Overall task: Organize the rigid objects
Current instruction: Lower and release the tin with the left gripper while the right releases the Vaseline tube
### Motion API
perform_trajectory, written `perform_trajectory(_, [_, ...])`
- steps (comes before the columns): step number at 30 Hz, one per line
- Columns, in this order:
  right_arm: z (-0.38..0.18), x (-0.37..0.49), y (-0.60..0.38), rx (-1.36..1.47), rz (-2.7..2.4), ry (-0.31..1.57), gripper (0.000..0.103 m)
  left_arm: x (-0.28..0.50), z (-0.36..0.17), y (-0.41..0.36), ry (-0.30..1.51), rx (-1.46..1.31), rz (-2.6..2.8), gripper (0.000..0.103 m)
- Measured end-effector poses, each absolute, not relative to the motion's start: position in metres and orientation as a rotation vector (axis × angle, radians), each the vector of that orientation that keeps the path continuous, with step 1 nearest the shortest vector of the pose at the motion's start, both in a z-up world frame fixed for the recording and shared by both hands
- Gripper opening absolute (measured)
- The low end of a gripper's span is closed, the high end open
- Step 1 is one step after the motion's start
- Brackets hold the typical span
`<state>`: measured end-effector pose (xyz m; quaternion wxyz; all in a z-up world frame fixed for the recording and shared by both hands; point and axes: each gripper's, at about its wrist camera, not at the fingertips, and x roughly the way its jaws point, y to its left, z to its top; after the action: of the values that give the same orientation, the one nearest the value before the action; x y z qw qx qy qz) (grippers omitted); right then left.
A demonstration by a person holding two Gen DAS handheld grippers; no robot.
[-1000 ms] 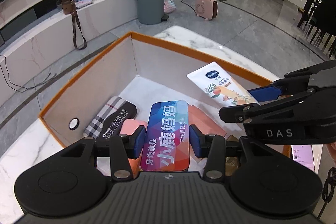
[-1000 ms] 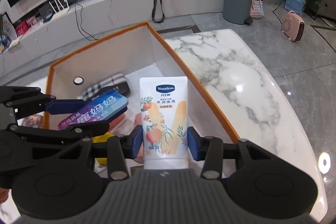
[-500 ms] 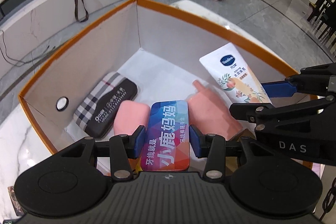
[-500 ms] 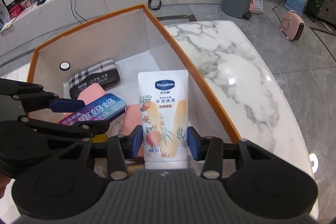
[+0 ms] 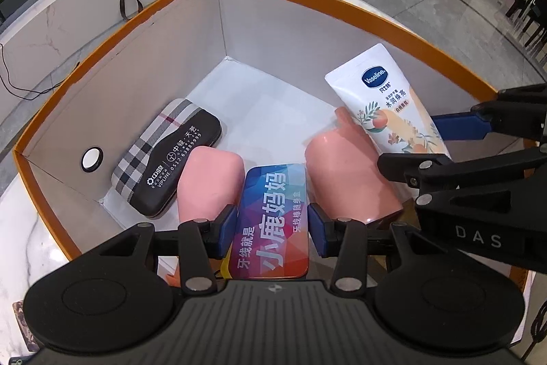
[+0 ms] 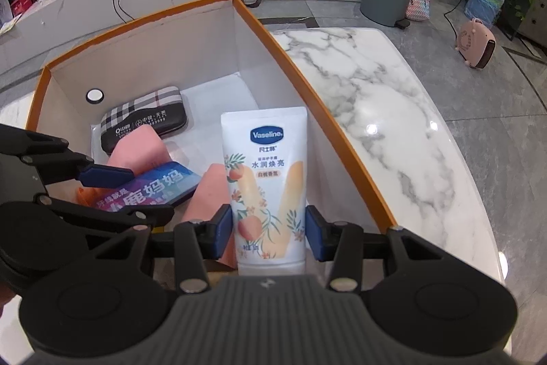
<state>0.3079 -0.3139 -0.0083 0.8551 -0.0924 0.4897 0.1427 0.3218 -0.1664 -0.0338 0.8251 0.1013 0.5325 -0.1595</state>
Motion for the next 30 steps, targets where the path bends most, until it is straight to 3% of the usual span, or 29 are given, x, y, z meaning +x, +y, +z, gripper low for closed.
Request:
perform_trajectory(12, [-0.010, 0.307, -0.311, -0.232, 0.298, 1.041, 0.048, 0.320, -0.032, -0.174, 1.137, 0.270, -0.321, 0.054])
perform_trajectory(16, [-0.007, 0.307, -0.315, -0.207, 0.301, 1.038, 0.049, 0.318, -0.025, -0.171, 1.120, 0.262, -0.312, 0.063])
perform_trajectory(20, [-0.001, 0.305, -0.316, -0.200, 0.285, 1.010, 0.058, 0.314, -0.015, -0.165, 1.103, 0.233, -0.308, 0.068])
perform_trajectory(30, [0.015, 0.300, -0.314, -0.159, 0.298, 0.976, 0.058, 0.310, 0.000, -0.157, 1.064, 0.227, -0.295, 0.069])
